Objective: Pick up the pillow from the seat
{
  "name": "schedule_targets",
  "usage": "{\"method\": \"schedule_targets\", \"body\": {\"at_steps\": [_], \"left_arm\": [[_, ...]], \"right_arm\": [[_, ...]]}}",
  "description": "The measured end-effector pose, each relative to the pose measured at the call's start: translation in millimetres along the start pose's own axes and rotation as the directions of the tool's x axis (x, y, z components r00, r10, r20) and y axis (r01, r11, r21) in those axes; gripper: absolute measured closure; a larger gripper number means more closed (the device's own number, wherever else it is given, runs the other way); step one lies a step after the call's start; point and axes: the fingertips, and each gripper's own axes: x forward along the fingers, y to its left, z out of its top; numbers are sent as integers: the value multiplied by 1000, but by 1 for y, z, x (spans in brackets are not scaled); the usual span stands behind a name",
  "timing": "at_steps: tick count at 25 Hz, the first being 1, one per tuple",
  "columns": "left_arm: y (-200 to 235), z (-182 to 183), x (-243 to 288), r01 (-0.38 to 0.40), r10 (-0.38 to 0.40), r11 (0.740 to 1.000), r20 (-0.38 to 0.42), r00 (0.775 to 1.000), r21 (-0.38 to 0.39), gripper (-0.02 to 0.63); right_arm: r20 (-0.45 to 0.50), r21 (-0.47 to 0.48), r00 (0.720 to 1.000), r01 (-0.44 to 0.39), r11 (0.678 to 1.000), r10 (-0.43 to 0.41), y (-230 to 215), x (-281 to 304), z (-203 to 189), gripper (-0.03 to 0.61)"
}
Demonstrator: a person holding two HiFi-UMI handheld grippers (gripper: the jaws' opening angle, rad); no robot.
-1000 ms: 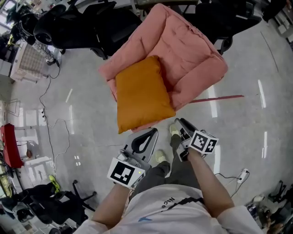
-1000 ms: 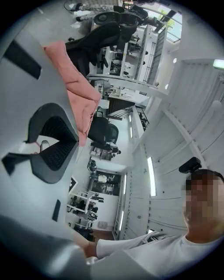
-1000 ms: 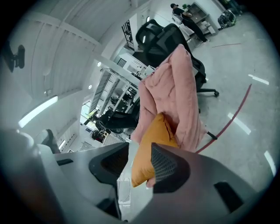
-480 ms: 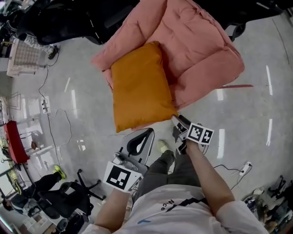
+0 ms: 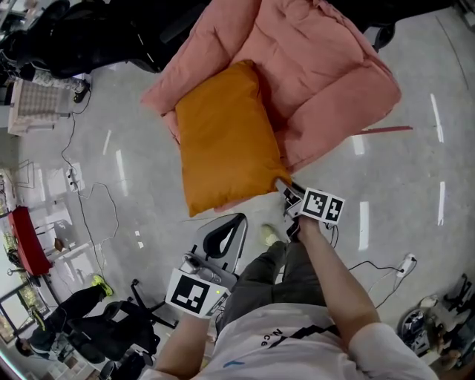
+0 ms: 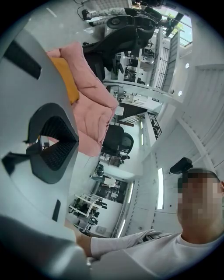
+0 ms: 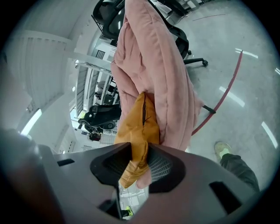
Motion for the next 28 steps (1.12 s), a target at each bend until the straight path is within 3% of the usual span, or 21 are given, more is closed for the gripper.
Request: {"method": "schedule_targets", "body": {"at_steps": [5,10,17,20,24,28], "left_arm": [[4,-5,-11,-4,4,1000,10,1000,11,603],[3,-6,-25,-9,9,1000,27,1000,20,603],[2,-7,-39,-25,24,999,42,999,24,603],[4,-4,-42,-37,36,999,54,998,23,603],[8,5,-51,-64,62,998,87,994,22,603],[16,18,-63,-103,100,994,125,987,18,603]], "right_arm": [[5,-20,1000,-27,999,27,5,3,0,512],[12,-42,998,-65,997,66,17,0,-2,532],[-30,-77,978,-210,975,209,60,-6,-11,541],[-42,-51,947,-320,946,318,94,-9,-11,544],[-27,22,876,-482,876,482,149,-16,-8,545],[-20,39,821,-569,821,570,195,-24,1,545]]}}
